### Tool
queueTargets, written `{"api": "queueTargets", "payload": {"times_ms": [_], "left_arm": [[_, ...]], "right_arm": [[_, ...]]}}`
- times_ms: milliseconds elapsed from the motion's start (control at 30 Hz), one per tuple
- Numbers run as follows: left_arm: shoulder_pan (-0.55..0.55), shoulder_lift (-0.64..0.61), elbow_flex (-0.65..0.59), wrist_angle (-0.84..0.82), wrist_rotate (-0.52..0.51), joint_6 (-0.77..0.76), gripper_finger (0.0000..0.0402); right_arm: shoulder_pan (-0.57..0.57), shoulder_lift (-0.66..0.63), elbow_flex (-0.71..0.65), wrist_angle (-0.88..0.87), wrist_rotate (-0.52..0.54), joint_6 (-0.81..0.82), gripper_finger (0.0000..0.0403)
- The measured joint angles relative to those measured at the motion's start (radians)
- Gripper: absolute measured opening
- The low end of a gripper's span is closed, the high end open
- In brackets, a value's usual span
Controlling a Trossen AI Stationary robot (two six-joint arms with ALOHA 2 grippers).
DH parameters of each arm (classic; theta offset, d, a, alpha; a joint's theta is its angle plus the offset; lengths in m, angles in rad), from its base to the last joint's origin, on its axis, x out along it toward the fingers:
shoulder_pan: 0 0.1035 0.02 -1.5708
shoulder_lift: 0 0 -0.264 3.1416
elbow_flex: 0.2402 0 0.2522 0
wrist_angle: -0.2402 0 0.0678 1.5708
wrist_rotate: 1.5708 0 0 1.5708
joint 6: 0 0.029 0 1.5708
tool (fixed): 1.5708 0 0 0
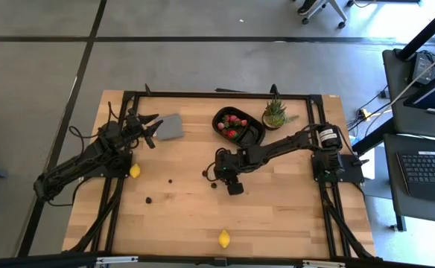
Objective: Pick and placing Produce into tupperware
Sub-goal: Put the right blueberry into the black bin
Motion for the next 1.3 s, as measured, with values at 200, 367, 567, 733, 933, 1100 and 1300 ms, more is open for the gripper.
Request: {"api": "queueTargets", "payload": {"times_ms": [200,367,567,733,933,1100,1300], "left_arm": [[0.000,0.000,0.000,0.000,0.000,0.000,0.0140],[0.000,0.000,0.000,0.000,0.000,0.000,0.0140],[0.000,0.000,0.000,0.000,0.000,0.000,0.0140],[0.000,0.000,0.000,0.000,0.000,0.000,0.0140],[0.000,0.000,0.000,0.000,0.000,0.000,0.0140],[0.000,0.000,0.000,0.000,0.000,0.000,0.0140],[0.000,0.000,0.000,0.000,0.000,0.000,0.0140]], "right_arm": [[-0.010,0.000,0.000,0.008,0.000,0.000,0.0121],[-0.019,0.001,0.000,0.000,0.002,0.000,0.0093],[-0.018,0.001,0.000,0.000,0.002,-0.003,0.0074],[-0.018,0.015,0.002,0.005,0.000,0.001,0.0070],[-0.018,0.035,0.005,0.008,-0.002,0.027,0.0070],[-0.018,0.037,0.004,0.012,-0.002,0.029,0.0069],[-0.018,0.038,0.003,0.011,-0.001,0.029,0.0069]]}}
